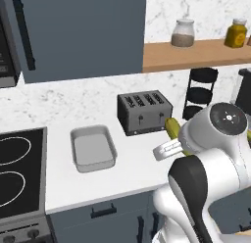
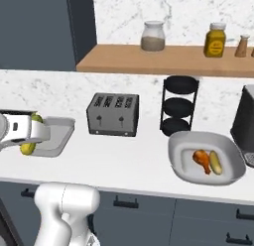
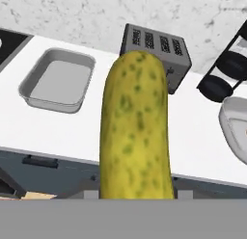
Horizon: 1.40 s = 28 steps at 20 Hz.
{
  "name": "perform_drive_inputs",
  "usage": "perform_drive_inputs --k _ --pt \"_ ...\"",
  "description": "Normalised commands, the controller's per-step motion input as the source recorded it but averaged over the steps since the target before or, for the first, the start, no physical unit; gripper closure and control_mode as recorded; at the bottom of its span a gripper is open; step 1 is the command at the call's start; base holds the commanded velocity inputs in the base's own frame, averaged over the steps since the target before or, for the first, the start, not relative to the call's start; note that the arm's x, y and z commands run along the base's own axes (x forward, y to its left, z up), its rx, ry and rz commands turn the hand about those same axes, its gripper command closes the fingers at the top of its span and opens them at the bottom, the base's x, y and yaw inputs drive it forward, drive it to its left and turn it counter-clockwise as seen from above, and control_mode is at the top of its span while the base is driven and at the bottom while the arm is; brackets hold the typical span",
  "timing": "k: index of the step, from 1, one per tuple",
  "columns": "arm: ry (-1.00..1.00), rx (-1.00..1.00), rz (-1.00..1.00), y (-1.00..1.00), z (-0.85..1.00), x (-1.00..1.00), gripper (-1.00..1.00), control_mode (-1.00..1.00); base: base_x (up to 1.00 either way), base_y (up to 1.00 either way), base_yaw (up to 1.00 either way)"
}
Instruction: Place one cucumber and one chicken drumstick in each tupperware on the nearby counter, to pack two identical lunches.
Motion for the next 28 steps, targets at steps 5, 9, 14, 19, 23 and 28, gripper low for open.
perform_drive_inputs --k 5,9,14,19,23,28 --pt "0.00 0.00 0.00 0.00 0.00 0.00 1.00 1.00 0.72 1.00 -0.04" --pt "0.07 -0.07 0.00 0.43 -0.19 0.31 1.00 -1.00 0.31 0.50 -0.02" --pt "0.22 -0.01 0.01 0.40 -0.54 0.79 1.00 -1.00 0.00 0.00 0.00" --pt "0.09 0.13 0.00 0.23 -0.67 1.00 1.00 -1.00 0.00 0.00 0.00" --pt "0.00 0.13 0.00 0.26 -0.96 0.85 1.00 -1.00 0.00 0.00 0.00" --pt "0.04 0.05 0.00 0.32 -0.61 0.89 1.00 -1.00 0.00 0.00 0.00"
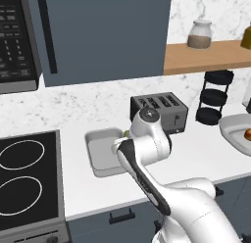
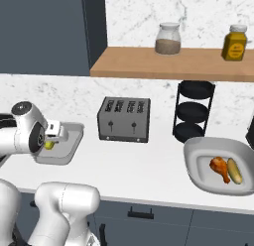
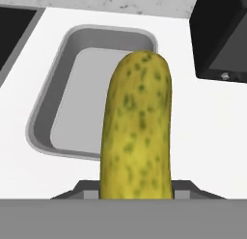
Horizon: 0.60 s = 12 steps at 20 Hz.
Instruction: Place one cucumber and one chicken drumstick in each tupperware on the nearby counter, to pack two identical lunches.
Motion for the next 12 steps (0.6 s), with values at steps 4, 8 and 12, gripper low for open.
perform_drive_inputs --k 4,8,12 --pt "0.09 0.00 0.00 0.12 -0.18 0.82 1.00 -1.00 0.00 0.00 0.00" --pt "0.09 0.00 0.00 0.09 -0.20 0.80 1.00 -1.00 0.00 0.00 0.00" --pt "0.07 0.00 0.00 0.27 -0.32 0.74 1.00 -1.00 0.00 0.00 0.00"
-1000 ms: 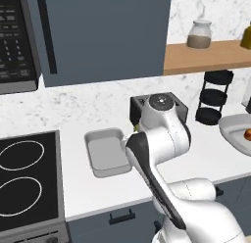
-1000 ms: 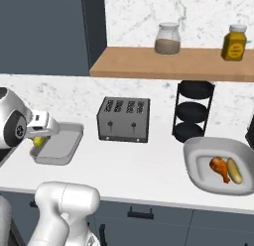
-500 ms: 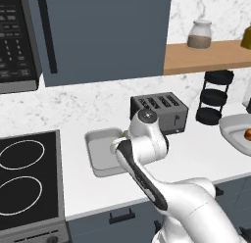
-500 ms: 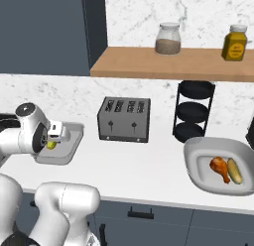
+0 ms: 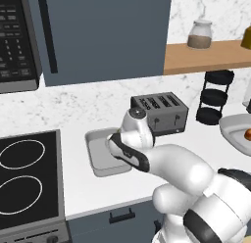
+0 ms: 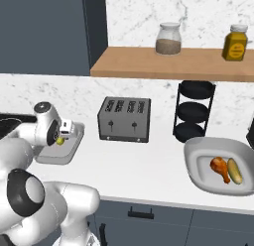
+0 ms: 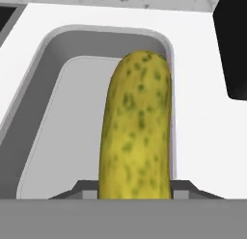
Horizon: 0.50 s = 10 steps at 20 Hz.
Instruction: Place one cucumber and one chicken drumstick in each tupperware on the nearby counter, to pack two identical lunches.
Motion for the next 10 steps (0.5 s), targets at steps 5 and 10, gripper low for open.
perform_drive_inputs --k 5,10 --pt "0.00 0.00 -0.03 0.26 -0.46 0.33 1.00 -1.00 0.00 0.00 0.00" --pt "0.01 0.00 -0.09 0.00 -0.40 0.21 -1.00 -1.00 0.00 0.00 0.00"
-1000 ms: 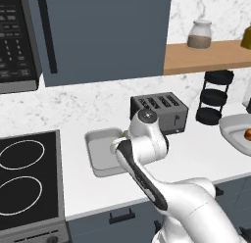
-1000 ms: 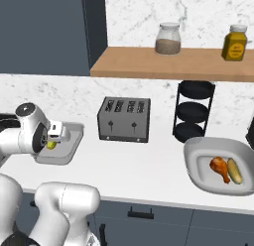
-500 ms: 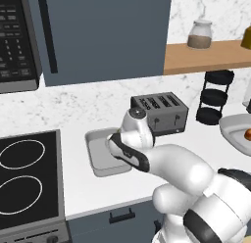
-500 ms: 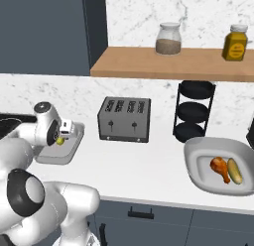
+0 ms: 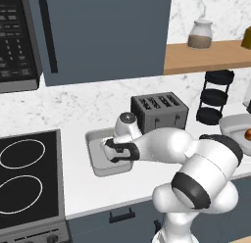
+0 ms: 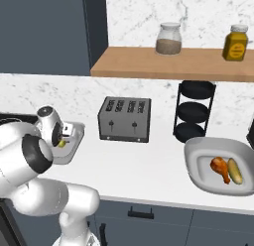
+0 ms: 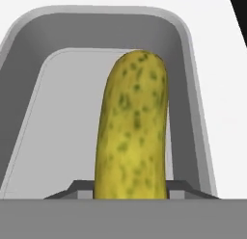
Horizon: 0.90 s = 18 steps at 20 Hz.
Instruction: Place one cucumber and one chicken drumstick in each tupperware on the nearby counter, to pack two identical lunches.
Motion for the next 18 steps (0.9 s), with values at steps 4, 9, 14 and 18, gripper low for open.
perform_drive_inputs --k 4,9,14,18 --pt "0.01 0.00 -0.09 0.00 0.01 0.20 -1.00 -1.00 0.00 0.00 0.00" --pt "-0.03 0.00 -0.11 0.00 0.72 -0.12 -1.00 -1.00 0.00 0.00 0.00" --pt "0.00 0.04 -0.21 -0.39 0.81 -0.53 -1.00 -1.00 0.00 0.00 0.00" --pt "0.00 0.14 -0.16 -0.96 0.51 -0.64 -1.00 -1.00 0.00 0.00 0.00"
